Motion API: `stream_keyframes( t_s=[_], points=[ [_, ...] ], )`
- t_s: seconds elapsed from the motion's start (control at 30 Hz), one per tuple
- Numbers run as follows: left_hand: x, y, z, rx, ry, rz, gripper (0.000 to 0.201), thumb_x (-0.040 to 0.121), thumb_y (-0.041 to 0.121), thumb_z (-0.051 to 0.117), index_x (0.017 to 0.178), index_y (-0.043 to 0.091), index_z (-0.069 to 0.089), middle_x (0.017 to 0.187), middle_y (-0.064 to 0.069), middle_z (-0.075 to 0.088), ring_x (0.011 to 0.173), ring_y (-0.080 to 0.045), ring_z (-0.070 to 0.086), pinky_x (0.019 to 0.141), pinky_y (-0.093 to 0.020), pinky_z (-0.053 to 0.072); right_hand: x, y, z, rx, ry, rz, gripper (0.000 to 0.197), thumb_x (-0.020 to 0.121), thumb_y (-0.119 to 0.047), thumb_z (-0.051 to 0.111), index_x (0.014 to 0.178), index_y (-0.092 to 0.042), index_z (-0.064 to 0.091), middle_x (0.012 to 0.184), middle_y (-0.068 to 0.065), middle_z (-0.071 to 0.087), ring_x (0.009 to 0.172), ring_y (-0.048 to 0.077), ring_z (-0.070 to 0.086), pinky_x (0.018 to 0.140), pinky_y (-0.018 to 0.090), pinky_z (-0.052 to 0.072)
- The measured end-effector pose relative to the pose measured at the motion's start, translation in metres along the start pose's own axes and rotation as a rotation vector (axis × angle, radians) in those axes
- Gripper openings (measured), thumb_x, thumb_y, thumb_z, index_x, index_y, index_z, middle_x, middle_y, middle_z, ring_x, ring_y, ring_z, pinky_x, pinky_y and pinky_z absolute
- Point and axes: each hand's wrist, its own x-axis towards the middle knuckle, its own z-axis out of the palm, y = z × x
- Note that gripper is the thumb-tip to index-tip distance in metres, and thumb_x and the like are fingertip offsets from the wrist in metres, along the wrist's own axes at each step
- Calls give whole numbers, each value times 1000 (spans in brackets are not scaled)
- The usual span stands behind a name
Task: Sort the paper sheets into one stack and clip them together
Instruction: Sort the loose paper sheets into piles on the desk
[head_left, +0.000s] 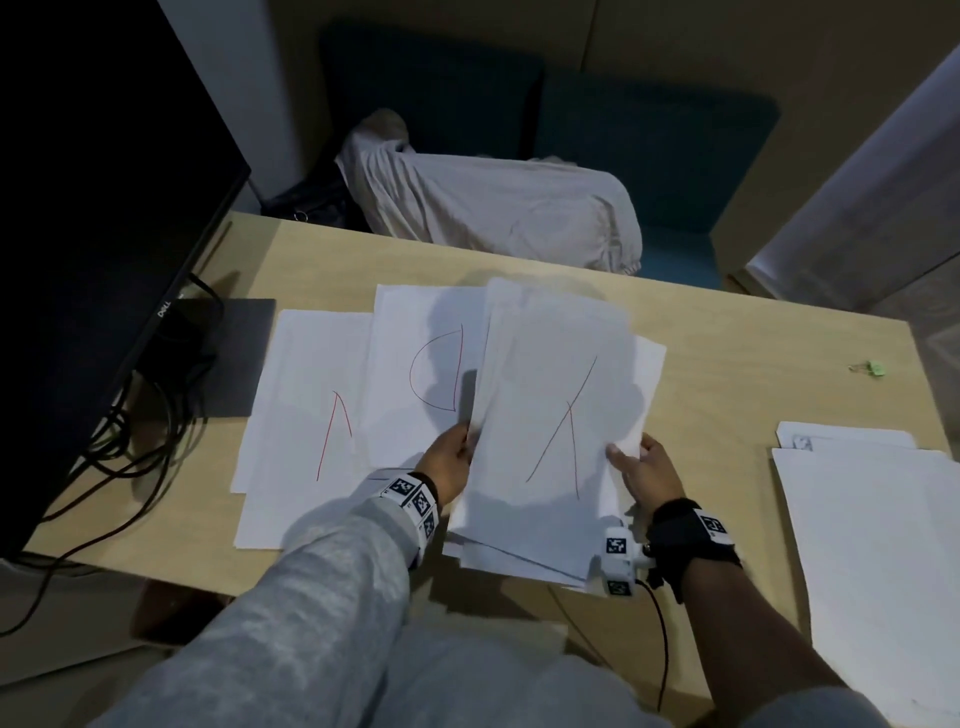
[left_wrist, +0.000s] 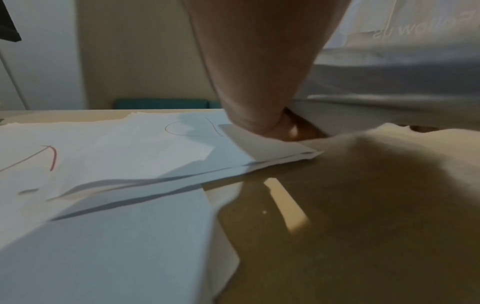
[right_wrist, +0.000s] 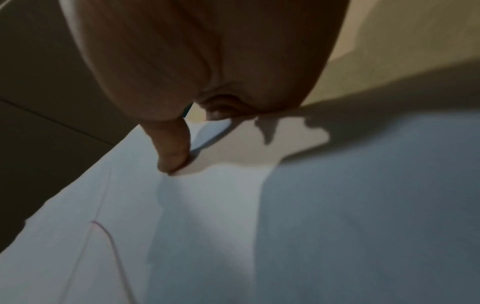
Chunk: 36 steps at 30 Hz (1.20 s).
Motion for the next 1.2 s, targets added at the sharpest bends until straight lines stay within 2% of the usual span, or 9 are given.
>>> stream_keyframes(
  t_s=[0.17, 0.27, 0.4, 0.53, 0.63, 0.77, 0.87, 0.97, 1.2],
  points=[
    [4, -14, -29, 269, 451, -72, 48, 83, 33, 69, 127, 27, 50, 142, -2, 43, 125, -27, 48, 100, -47, 46, 10, 0, 4, -62, 116, -146, 26, 87, -16, 60, 112, -25, 61, 109, 8, 69, 97, 30, 64, 91, 46, 52],
    [2, -20, -48, 395, 564, -394, 97, 68, 30, 82, 144, 17, 22, 153, -8, 15, 139, -28, 21, 106, -49, 37, 11, -4, -2, -41, 211, -120, 17, 88, -15, 60, 104, -21, 57, 106, 16, 67, 92, 34, 62, 85, 51, 54],
    [6, -12, -57, 346, 520, -485, 118, 61, 18, 86, 148, 19, 6, 142, -13, 25, 132, -32, 31, 101, -46, 40, 8, -10, -10, 170, 230, -57, 34, 92, -15, 59, 125, -10, 54, 110, 11, 63, 89, 31, 59, 64, 33, 51],
    [8, -12, -54, 213, 483, -369, 95, 72, 9, 75, 147, 18, 17, 142, -11, 32, 131, -32, 40, 108, -48, 37, 17, -3, -12, 390, 219, 18, 24, 95, -17, 57, 114, -3, 55, 83, 6, 62, 63, 20, 56, 48, 22, 50],
    [3, -9, -41, 129, 503, -213, 55, 91, 9, 55, 142, 14, 35, 142, -11, 41, 127, -30, 46, 105, -40, 39, 21, 4, -9, 507, 143, 163, 29, 95, -24, 56, 83, 2, 54, 52, 4, 58, 46, 18, 57, 61, 37, 51],
    [-5, 1, -29, -12, 407, -150, 41, 95, 7, 51, 133, 19, 43, 123, -11, 58, 98, -26, 53, 84, -28, 42, 27, 14, -5, 515, 55, 188, 48, 90, -29, 63, 79, 17, 52, 57, 13, 60, 53, 25, 60, 71, 39, 50],
    [-6, 6, -25, -94, 357, -126, 43, 90, 7, 61, 128, 21, 47, 119, -4, 58, 98, -23, 53, 84, -29, 44, 30, 20, -5, 454, 66, 149, 43, 79, -37, 73, 77, 5, 64, 76, 14, 68, 69, 29, 65, 76, 48, 48],
    [-8, 12, -23, -151, 337, -110, 44, 88, 10, 65, 128, 18, 49, 114, 1, 56, 103, -21, 51, 91, -32, 42, 31, 18, -8, 319, 116, 153, 43, 82, -42, 66, 55, -13, 51, 48, -2, 48, 49, 21, 44, 56, 37, 37],
    [-14, 9, -29, -251, 259, -131, 46, 86, 18, 70, 129, 16, 54, 115, 0, 62, 105, -22, 58, 93, -31, 46, 10, 3, -7, 245, 139, 70, 13, 94, -20, 58, 82, -15, 56, 64, -3, 50, 57, 20, 45, 53, 28, 38]
  ],
)
